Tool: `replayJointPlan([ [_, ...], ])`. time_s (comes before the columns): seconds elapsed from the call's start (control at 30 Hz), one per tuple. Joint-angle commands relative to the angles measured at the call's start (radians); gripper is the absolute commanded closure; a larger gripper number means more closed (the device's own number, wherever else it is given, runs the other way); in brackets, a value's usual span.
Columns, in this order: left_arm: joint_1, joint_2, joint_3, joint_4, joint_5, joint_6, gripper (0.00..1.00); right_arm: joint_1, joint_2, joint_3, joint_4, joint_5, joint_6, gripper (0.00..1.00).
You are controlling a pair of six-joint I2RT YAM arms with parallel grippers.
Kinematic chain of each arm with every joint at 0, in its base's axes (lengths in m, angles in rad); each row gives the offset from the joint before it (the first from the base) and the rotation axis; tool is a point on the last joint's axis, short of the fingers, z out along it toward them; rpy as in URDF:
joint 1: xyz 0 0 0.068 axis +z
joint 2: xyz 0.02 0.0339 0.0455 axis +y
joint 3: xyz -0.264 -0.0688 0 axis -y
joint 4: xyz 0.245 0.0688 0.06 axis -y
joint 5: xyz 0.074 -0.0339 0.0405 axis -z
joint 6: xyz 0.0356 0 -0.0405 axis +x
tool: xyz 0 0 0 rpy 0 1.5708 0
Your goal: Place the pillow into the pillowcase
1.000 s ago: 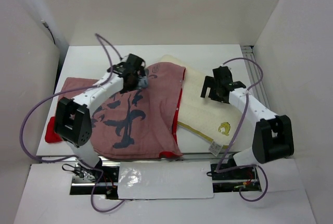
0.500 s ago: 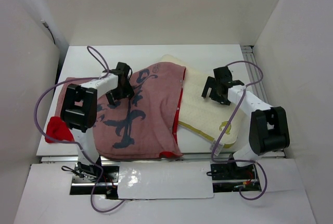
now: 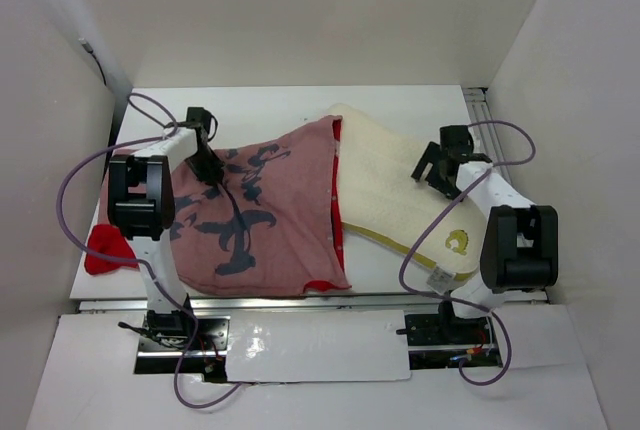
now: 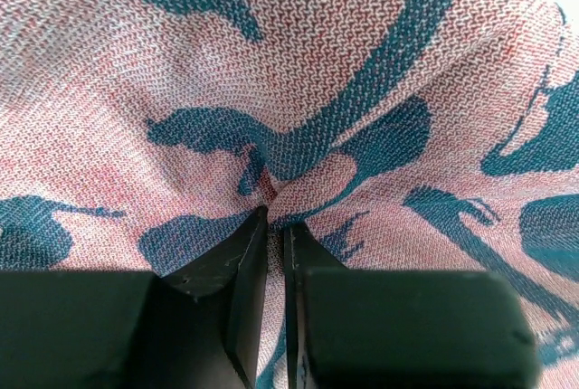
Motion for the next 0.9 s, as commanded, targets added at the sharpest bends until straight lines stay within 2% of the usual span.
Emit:
replayJointPlan([
  [0.0,0.049,0.139,0.009,-0.041,-0.082,0.002,0.77,-0.113,0.044,-0.021,-0.041,0.141,-0.012,0.0],
  [0.1,0.109,0.19,0.12,-0.138,-0.116,0.032,0.77,-0.148,0.054,0.007,-0.03,0.141,-0.039,0.0],
  [0.17,0.133,0.19,0.134,-0.127,-0.091,0.05,0.77,-0.159,0.073,0.028,-0.03,0.15,-0.039,0.0],
  [0.3,0.193,0.199,0.212,-0.136,-0.173,0.099,0.76,-0.159,0.083,0.08,-0.03,0.15,-0.061,0.0],
  [0.43,0.207,0.234,0.286,-0.127,-0.182,0.205,0.76,-0.159,0.083,0.159,-0.05,0.19,-0.084,0.0],
  [0.47,0.207,0.234,0.296,-0.118,-0.182,0.249,0.75,-0.142,0.083,0.174,-0.05,0.181,-0.133,0.0],
  [0.53,0.171,0.196,0.297,-0.077,-0.15,0.283,0.72,-0.107,0.06,0.219,-0.059,0.194,-0.171,0.0],
  [0.57,0.157,0.176,0.287,-0.063,-0.132,0.312,0.68,-0.081,0.037,0.231,-0.059,0.213,-0.2,0.0],
  [0.7,0.069,0.064,0.297,-0.044,-0.073,0.338,0.35,0.058,0.009,0.295,-0.05,0.26,-0.219,0.0],
  [0.77,-0.019,-0.017,0.297,-0.061,-0.099,0.349,0.3,0.12,0.0,0.308,-0.05,0.234,-0.204,0.0],
  [0.83,-0.099,-0.083,0.223,-0.05,-0.119,0.349,0.26,0.163,0.0,0.282,0.008,0.123,-0.213,0.0],
  [0.87,-0.188,-0.117,0.189,-0.041,-0.119,0.349,0.26,0.174,0.0,0.266,0.034,0.084,-0.213,0.0],
])
